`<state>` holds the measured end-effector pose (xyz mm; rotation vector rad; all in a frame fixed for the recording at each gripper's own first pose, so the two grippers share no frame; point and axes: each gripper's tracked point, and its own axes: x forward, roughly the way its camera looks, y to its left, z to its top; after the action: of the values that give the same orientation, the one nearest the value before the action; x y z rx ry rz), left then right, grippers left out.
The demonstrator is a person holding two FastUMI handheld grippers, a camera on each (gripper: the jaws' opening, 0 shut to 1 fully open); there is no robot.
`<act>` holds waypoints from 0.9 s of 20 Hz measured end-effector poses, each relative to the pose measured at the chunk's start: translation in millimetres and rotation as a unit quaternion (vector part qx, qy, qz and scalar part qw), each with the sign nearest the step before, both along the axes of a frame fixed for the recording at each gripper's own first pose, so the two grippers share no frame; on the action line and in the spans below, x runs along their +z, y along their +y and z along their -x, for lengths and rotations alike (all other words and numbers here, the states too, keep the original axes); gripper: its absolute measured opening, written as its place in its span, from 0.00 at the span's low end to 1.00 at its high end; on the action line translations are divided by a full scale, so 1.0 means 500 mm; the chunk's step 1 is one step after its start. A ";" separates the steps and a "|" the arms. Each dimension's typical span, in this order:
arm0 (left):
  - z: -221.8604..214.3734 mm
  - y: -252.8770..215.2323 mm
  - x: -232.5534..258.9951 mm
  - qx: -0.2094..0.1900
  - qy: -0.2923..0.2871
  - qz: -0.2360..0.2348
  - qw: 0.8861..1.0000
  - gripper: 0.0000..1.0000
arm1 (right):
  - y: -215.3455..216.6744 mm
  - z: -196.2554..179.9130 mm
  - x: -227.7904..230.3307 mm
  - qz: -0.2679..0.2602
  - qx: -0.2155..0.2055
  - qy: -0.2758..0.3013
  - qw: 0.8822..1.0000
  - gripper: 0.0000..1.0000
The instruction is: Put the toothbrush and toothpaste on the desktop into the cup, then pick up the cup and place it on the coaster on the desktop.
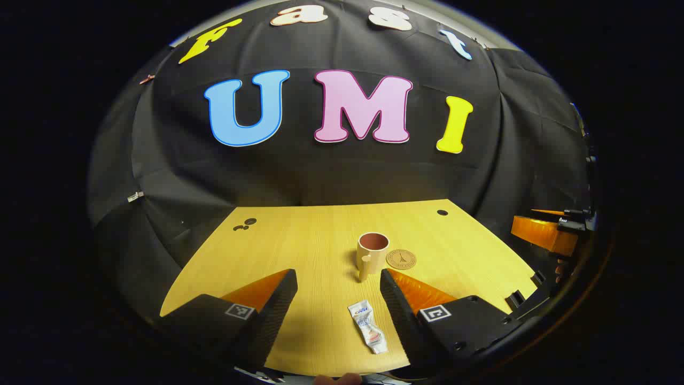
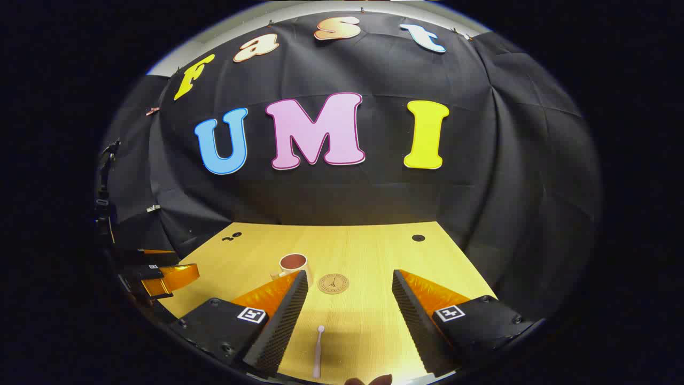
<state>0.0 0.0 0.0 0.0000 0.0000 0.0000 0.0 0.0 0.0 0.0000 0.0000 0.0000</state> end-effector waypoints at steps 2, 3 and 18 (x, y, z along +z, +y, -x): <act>-0.001 -0.004 -0.005 -0.001 0.005 0.001 1.000 0.96 | -0.002 0.002 -0.001 0.000 0.000 0.001 1.000 0.98; -0.003 -0.005 -0.010 -0.001 0.006 0.002 1.000 0.96 | -0.002 0.002 -0.001 0.000 0.001 0.000 1.000 0.98; -0.024 -0.042 -0.075 -0.024 0.059 0.009 0.998 0.96 | -0.016 0.005 -0.025 0.004 -0.001 0.017 1.000 0.98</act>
<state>12.2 -21.0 -37.3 -0.0189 0.1172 -0.0478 -2.7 -8.0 -12.7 -0.0088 0.0343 -0.0020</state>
